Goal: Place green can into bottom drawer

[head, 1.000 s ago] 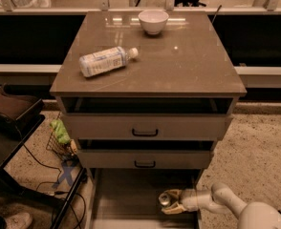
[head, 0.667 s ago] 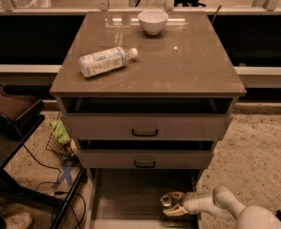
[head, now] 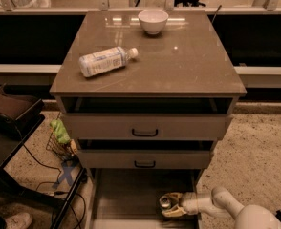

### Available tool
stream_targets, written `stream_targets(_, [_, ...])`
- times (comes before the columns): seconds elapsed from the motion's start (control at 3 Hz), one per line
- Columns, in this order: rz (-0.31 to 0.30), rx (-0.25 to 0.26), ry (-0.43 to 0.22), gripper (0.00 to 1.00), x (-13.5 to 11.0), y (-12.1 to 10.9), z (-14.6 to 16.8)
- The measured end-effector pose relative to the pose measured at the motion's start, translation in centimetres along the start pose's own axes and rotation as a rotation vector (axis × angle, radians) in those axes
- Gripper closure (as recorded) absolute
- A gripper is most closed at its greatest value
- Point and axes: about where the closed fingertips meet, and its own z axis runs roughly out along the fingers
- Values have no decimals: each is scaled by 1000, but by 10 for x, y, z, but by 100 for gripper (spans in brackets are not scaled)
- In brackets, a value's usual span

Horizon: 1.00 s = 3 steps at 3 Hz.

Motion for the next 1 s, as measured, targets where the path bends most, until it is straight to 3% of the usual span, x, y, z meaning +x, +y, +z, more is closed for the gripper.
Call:
stream_targets(0.67, [4, -9, -5, 5, 0, 3, 6])
stream_targets(1.0, [4, -11, -6, 0, 0, 3, 7])
